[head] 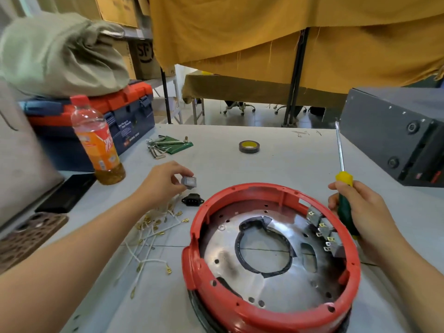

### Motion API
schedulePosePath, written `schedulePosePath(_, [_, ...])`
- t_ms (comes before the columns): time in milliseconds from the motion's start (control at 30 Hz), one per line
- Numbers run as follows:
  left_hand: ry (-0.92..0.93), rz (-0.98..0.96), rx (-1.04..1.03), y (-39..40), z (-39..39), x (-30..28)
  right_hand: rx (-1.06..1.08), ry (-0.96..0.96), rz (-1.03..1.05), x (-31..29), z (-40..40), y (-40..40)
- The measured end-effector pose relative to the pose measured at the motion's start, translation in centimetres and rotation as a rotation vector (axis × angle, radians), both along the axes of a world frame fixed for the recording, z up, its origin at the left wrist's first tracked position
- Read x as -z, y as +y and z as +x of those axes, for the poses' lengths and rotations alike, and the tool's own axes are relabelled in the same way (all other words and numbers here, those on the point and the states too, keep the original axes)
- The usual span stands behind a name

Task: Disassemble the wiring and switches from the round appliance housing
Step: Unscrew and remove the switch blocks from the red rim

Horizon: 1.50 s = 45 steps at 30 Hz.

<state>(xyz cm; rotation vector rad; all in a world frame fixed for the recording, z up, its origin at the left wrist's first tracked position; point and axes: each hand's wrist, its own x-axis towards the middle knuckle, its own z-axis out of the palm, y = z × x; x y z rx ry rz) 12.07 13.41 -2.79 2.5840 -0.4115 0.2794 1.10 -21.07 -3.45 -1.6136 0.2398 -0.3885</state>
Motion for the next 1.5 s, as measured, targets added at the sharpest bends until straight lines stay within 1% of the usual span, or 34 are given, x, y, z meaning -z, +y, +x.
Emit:
schedulePosePath(133, [0.037,-0.029,-0.029,0.4,0.4,0.6,0.010,-0.018,0.026,-0.2,0.1,0.0])
schedulePosePath(233, [0.058,-0.012,-0.050,0.5,0.7,0.8,0.007,-0.026,0.042,-0.1,0.1,0.0])
schedulePosePath(367, [0.002,-0.010,-0.058,-0.2,1.3,0.7,0.003,-0.033,0.051,0.0,0.1,-0.1])
schedulePosePath(467, [-0.007,0.039,0.019,-1.3,1.9,0.5,0.002,-0.033,0.055,0.0,0.2,-0.1])
schedulePosePath(567, [0.051,0.150,0.128,-2.5,2.6,0.5,0.006,-0.031,0.051,0.0,0.3,-0.1])
schedulePosePath(634, [0.091,0.168,0.152,-2.9,2.9,0.7,0.011,-0.030,0.042,0.0,0.3,-0.1])
schedulePosePath(800, [0.073,0.205,0.084,-2.2,3.4,0.8,0.008,-0.024,0.024,0.0,0.3,-0.1])
schedulePosePath(967, [0.132,0.236,0.031,-1.0,3.5,0.8,0.000,-0.028,-0.011,-0.1,0.3,0.0])
schedulePosePath(1067, [0.103,0.260,0.017,-1.5,3.0,0.6,-0.012,-0.040,-0.009,-0.3,0.2,0.0])
schedulePosePath(1134, [0.041,0.227,0.062,-2.8,2.2,-0.4,-0.019,-0.049,-0.015,-0.6,0.1,-0.1])
schedulePosePath(1267, [-0.093,0.077,0.291,-8.1,-0.7,-3.2,-0.031,-0.037,-0.078,-1.0,0.0,-0.2])
schedulePosePath(1334, [-0.075,0.061,0.413,-11.1,-2.5,-4.2,-0.042,-0.023,-0.106,-1.3,-0.3,-0.5])
schedulePosePath(1400, [-0.024,0.108,0.501,-13.7,-3.9,-4.5,-0.074,-0.015,-0.156,-1.9,-0.5,-0.8])
schedulePosePath(1500, [0.046,0.173,0.559,-16.5,-5.2,-4.1,-0.125,-0.013,-0.291,-3.2,-1.1,-1.9])
